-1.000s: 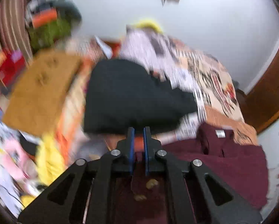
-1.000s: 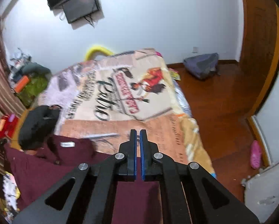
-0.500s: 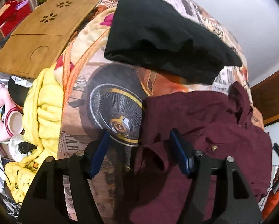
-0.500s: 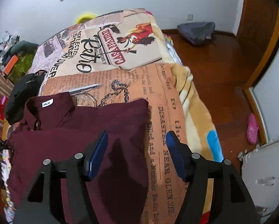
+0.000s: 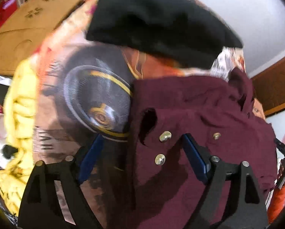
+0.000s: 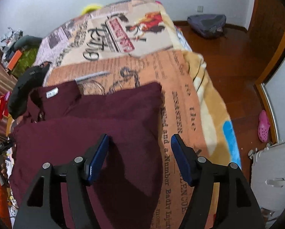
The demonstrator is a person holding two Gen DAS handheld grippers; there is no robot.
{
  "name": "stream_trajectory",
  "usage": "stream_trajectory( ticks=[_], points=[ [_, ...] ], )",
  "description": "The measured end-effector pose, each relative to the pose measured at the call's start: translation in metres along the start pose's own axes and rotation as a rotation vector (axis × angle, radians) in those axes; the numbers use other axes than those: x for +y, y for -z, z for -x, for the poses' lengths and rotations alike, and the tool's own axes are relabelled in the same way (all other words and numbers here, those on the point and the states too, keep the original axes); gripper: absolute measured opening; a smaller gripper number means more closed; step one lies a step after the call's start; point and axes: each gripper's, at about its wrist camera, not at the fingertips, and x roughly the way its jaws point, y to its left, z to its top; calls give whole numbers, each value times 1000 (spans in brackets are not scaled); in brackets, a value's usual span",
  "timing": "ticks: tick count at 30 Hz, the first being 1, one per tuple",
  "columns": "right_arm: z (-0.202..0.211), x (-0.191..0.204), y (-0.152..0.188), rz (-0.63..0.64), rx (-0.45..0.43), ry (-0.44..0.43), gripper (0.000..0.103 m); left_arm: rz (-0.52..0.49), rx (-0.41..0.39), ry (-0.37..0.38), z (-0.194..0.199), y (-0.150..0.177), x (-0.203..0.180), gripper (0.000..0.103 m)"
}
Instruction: Fold large clothes
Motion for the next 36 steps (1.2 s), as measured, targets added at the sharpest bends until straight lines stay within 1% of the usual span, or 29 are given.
stream_trajectory(
  ticks=[1,2,5,8,9,10,11,12,13,14,16,17,18,20,23,24,25,26,27,28,29,30,32,34,35,36],
  points=[
    [-6,1,0,2,20,0,64,-23,0,-10,-4,-2,-4,85],
    [-12,1,-2,7,40,0,64,-45,-8,-5,-6,-6,-11,85],
    [-25,6,-9,18,61,2,67,-75,-11,35,-15,-16,-25,85],
    [-28,12,-17,44,43,-10,66,-69,-10,36,-24,-25,-33,75],
    [-29,13,-19,46,36,-28,62,-64,-14,25,-25,-27,-35,63],
    [-27,14,-20,42,18,-37,57,-60,-16,18,-24,-28,-35,41],
    [-26,15,-20,43,7,-42,36,-29,-4,45,-24,-29,-33,37],
    [-24,16,-20,47,-1,-36,13,-13,-4,52,-23,-29,-32,31],
    [-22,17,-20,50,-6,-23,10,-8,-9,51,-20,-27,-33,26],
    [-15,17,-20,42,-30,-35,9,-27,-31,28,-12,-25,-39,25],
    [2,19,-18,32,-100,-52,6,-69,-88,-9,10,-21,-54,21],
    [14,22,-18,34,-132,-60,6,-77,-108,-15,19,-20,-61,21],
    [27,27,-19,40,-168,-77,5,-93,-144,-15,38,-22,-70,21],
    [50,38,-24,70,-222,-106,5,-108,-191,5,68,-26,-81,20],
    [74,54,-36,119,-277,-120,5,-151,-259,-7,104,-36,-103,20],
    [83,59,-41,124,-306,-125,4,-159,-273,-3,110,-39,-110,20],
    [90,62,-45,130,-328,-132,4,-176,-304,-2,121,-44,-119,19],
    [98,65,-50,130,-369,-128,3,-182,-322,-5,128,-47,-124,19],
    [103,66,-55,129,-393,-118,3,-193,-334,-7,132,-53,-130,19],
    [104,67,-63,130,-396,-109,3,-202,-343,-15,133,-59,-132,20],
    [102,67,-66,126,-393,-101,3,-207,-337,-27,130,-65,-134,20],
    [93,67,-72,126,-367,-78,3,-208,-317,-40,121,-72,-133,21],
    [71,66,-77,139,-316,-4,5,-180,-278,-95,95,-84,-129,28],
    [37,63,-76,163,-227,79,5,-152,-217,-171,66,-96,-115,44],
    [24,59,-74,166,-187,107,5,-131,-184,-212,49,-99,-104,47],
    [14,56,-73,164,-155,132,5,-111,-161,-225,38,-98,-96,48]
  ],
)
